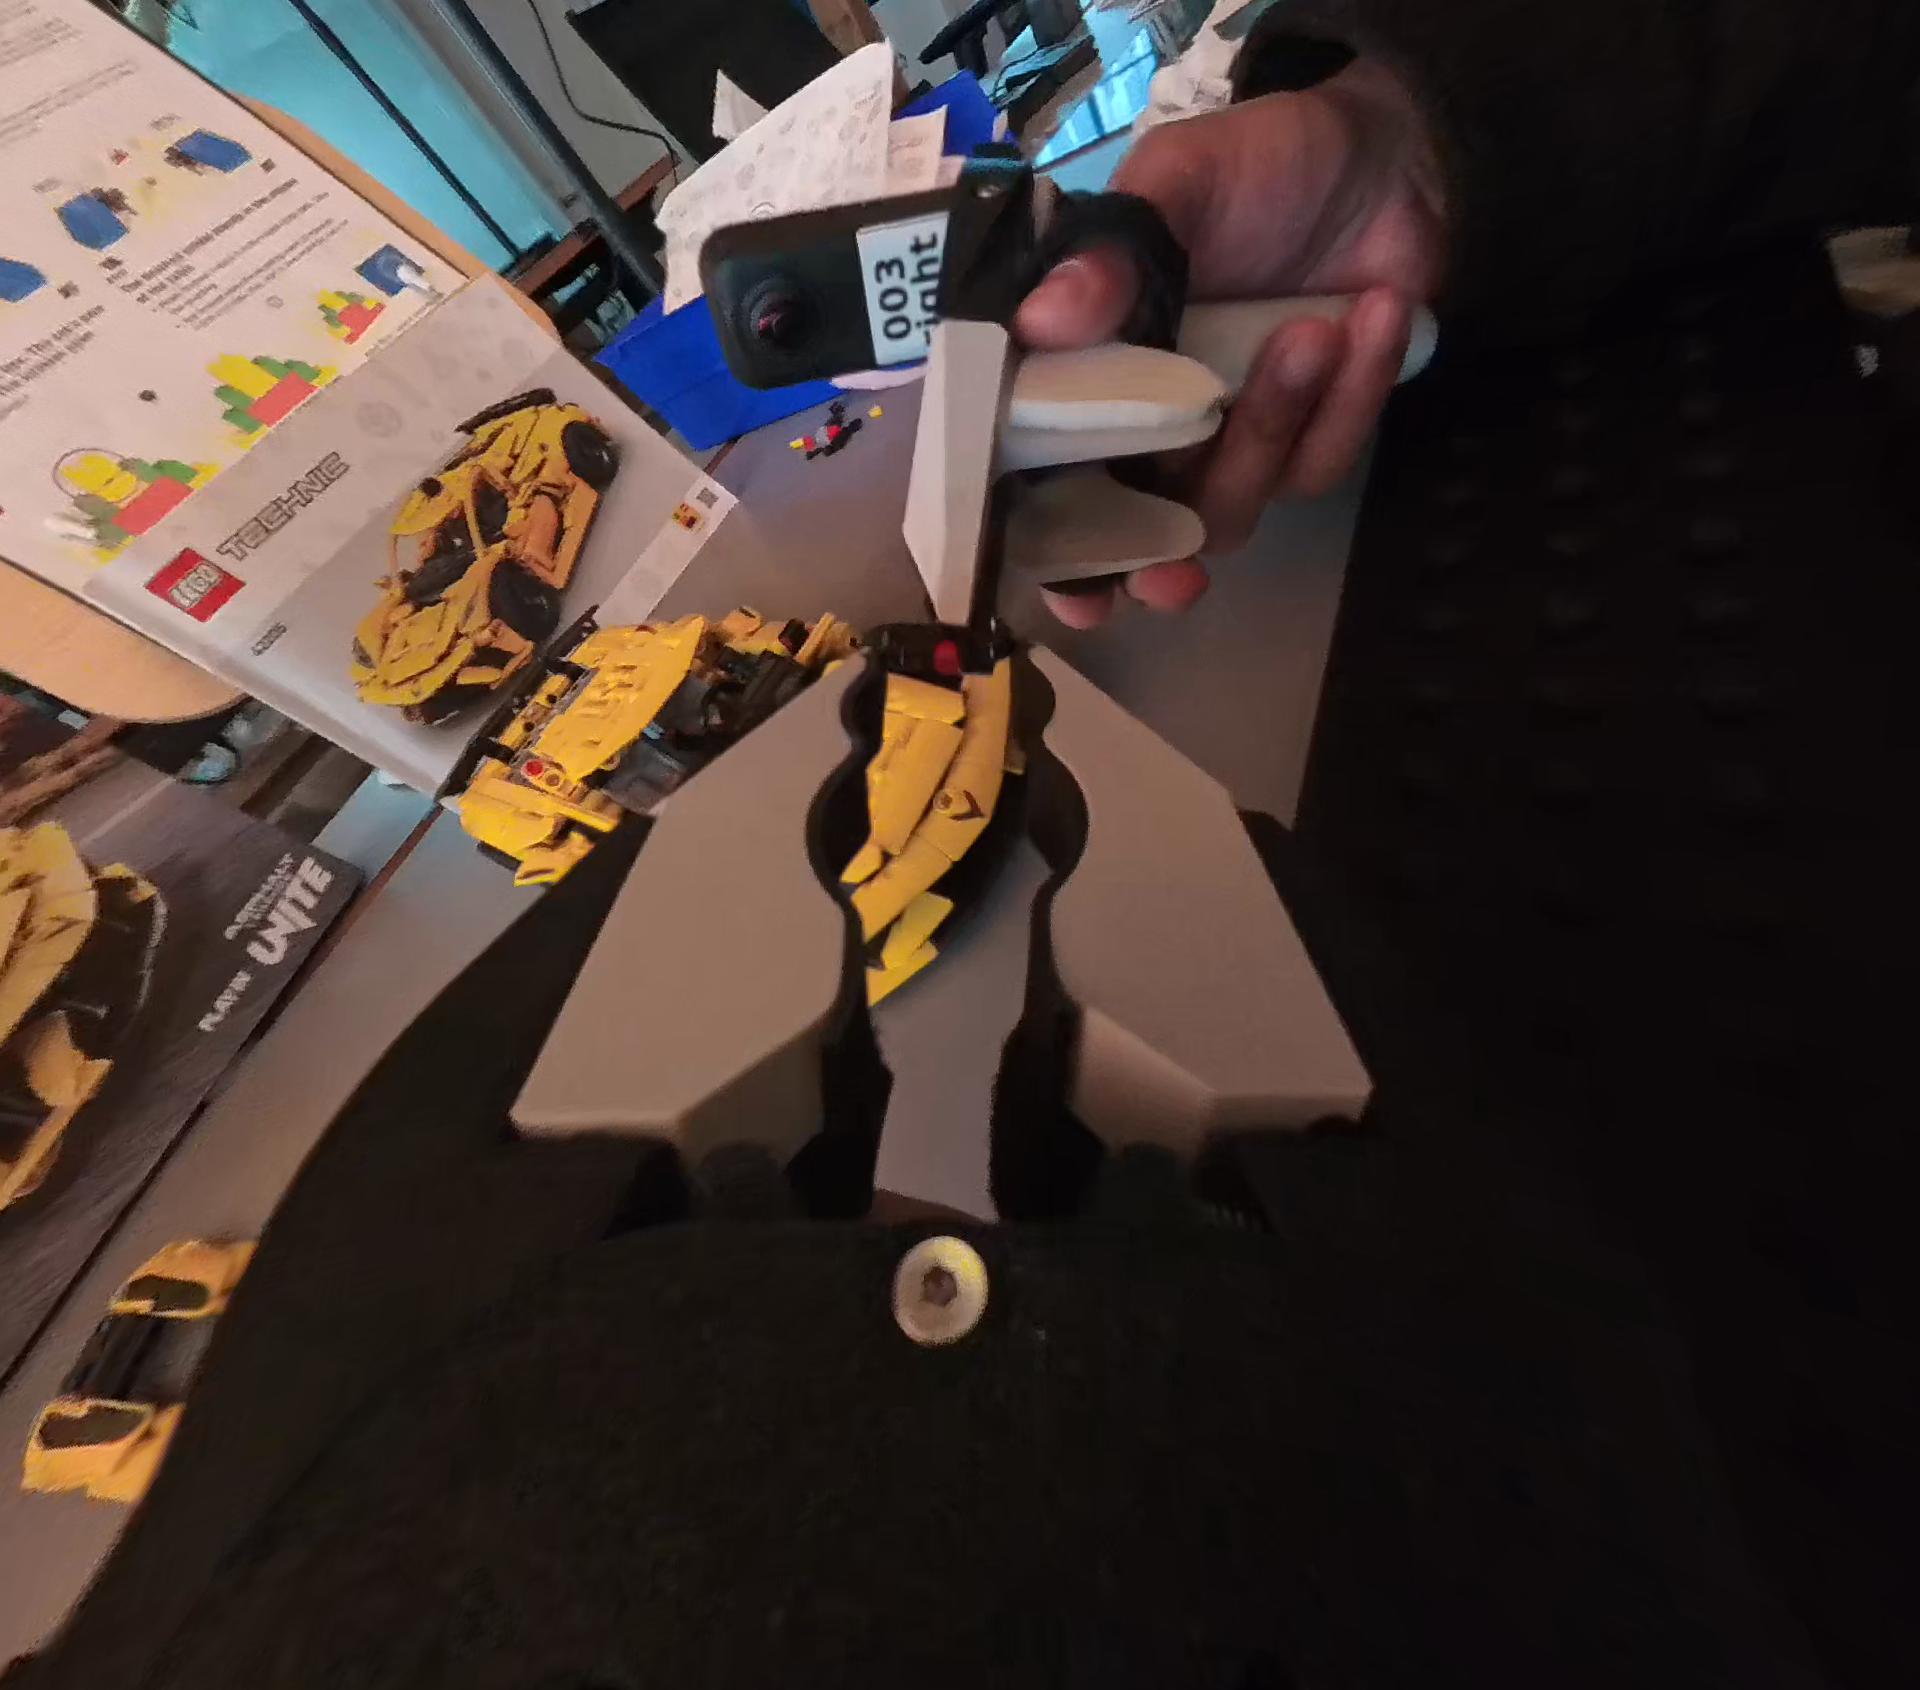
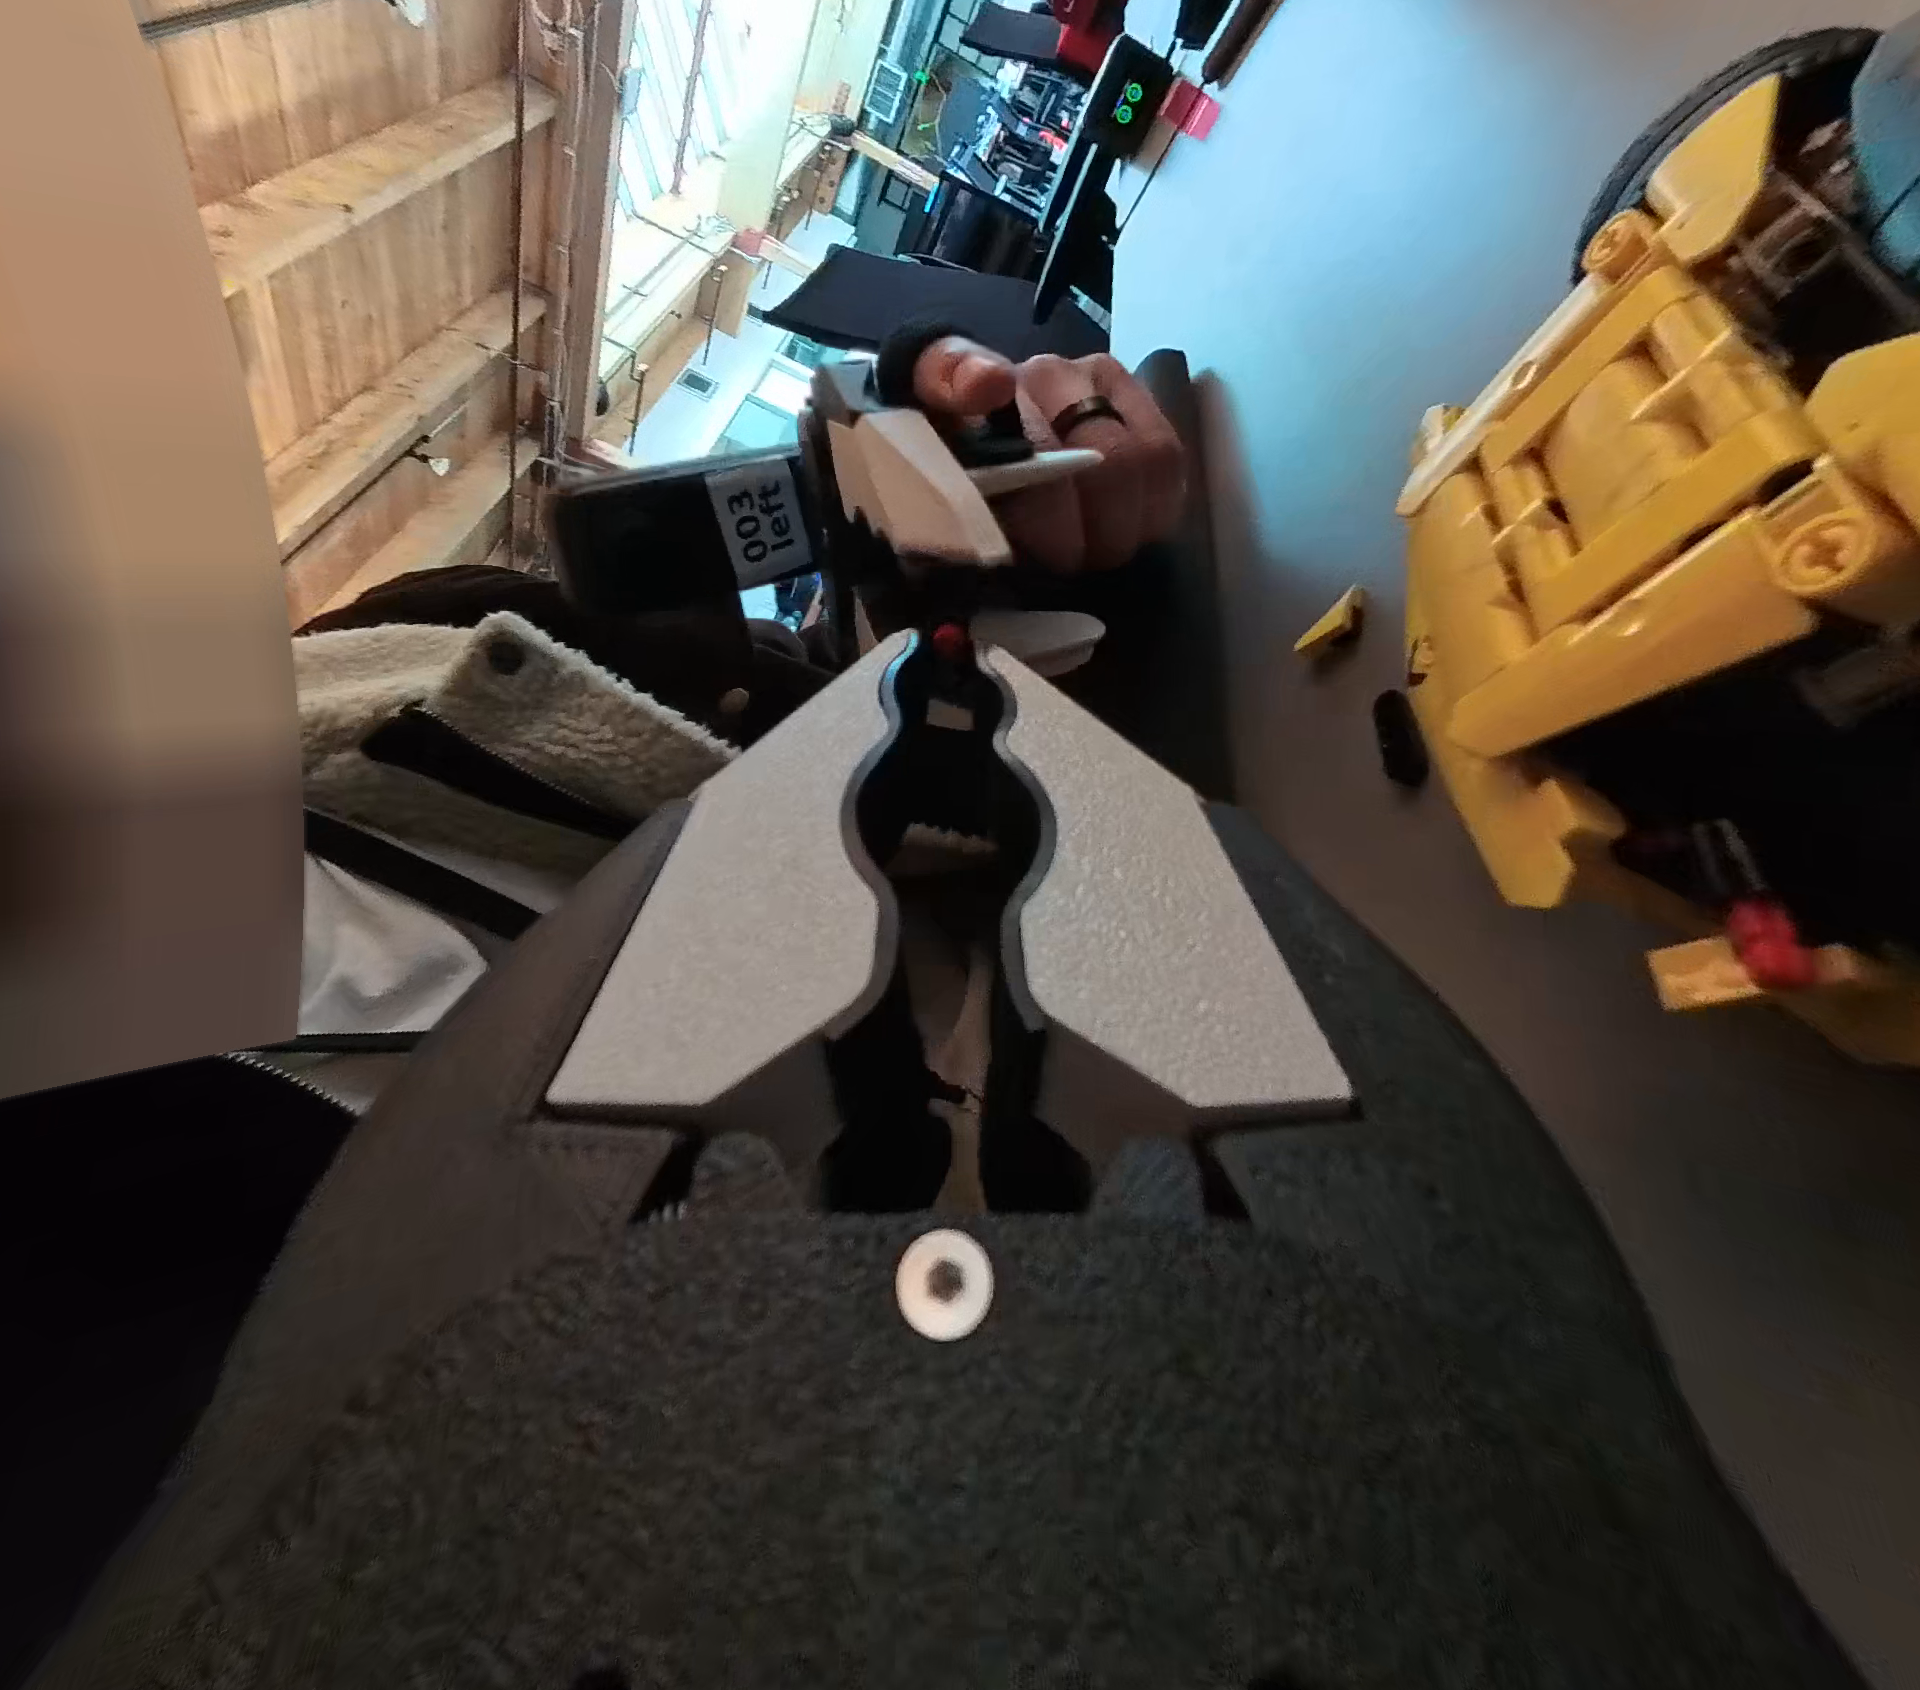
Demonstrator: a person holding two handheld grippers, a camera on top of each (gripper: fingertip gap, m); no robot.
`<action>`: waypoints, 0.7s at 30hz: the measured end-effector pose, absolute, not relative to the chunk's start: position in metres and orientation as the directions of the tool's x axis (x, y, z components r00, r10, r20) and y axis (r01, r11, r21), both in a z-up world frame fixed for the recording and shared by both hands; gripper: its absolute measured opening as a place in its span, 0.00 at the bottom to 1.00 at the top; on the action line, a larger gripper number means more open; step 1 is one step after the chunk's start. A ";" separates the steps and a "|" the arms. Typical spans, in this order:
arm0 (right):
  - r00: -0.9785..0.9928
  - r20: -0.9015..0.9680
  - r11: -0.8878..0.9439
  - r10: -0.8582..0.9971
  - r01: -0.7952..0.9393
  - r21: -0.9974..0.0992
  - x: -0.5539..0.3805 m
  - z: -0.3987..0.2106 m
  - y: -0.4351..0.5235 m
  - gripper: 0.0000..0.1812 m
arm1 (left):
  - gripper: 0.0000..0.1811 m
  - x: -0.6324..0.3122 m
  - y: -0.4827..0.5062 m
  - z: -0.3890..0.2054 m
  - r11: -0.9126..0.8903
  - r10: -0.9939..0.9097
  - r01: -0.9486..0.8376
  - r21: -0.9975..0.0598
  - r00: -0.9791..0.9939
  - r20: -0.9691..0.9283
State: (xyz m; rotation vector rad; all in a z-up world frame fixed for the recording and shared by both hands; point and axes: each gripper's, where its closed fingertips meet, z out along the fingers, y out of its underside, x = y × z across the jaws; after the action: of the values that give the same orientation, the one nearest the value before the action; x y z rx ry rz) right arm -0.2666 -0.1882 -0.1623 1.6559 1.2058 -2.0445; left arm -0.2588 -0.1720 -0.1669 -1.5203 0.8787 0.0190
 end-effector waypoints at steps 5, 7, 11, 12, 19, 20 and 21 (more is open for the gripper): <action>-0.329 -0.903 -0.637 0.277 0.640 -0.428 -0.267 -0.160 -0.188 0.03 | 0.13 -0.259 -0.171 -0.164 0.131 -0.478 -0.536 -0.834 0.702 -0.527; -0.338 -0.915 -0.641 0.220 0.657 -0.397 -0.265 -0.156 -0.189 0.03 | 0.13 -0.257 -0.173 -0.160 0.157 -0.483 -0.518 -0.841 0.702 -0.523; -0.361 -0.924 -0.640 0.127 0.682 -0.354 -0.261 -0.149 -0.194 0.03 | 0.13 -0.251 -0.178 -0.151 0.184 -0.519 -0.449 -0.874 0.711 -0.475; -0.365 -0.924 -0.639 0.118 0.684 -0.352 -0.261 -0.148 -0.195 0.03 | 0.13 -0.251 -0.178 -0.150 0.185 -0.522 -0.443 -0.877 0.712 -0.469; -0.312 -0.779 -0.609 0.544 0.492 -0.622 -0.278 -0.162 -0.169 0.12 | 0.12 -0.271 -0.165 -0.161 0.080 -0.454 -0.521 -0.850 0.740 -0.497; -0.266 -0.673 -0.536 0.690 0.436 -0.723 -0.282 -0.167 -0.162 0.12 | 0.12 -0.275 -0.161 -0.167 0.052 -0.430 -0.568 -0.821 0.730 -0.532; -0.225 -0.558 -0.448 0.798 0.397 -0.801 -0.284 -0.168 -0.158 0.12 | 0.12 -0.278 -0.157 -0.173 0.029 -0.407 -0.611 -0.791 0.716 -0.568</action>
State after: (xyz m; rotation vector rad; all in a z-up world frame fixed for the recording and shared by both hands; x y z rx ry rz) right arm -0.2843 -0.1577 -0.1679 2.1136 1.7568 -2.1270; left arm -0.2782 -0.1574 -0.1729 -1.5937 0.8474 0.1914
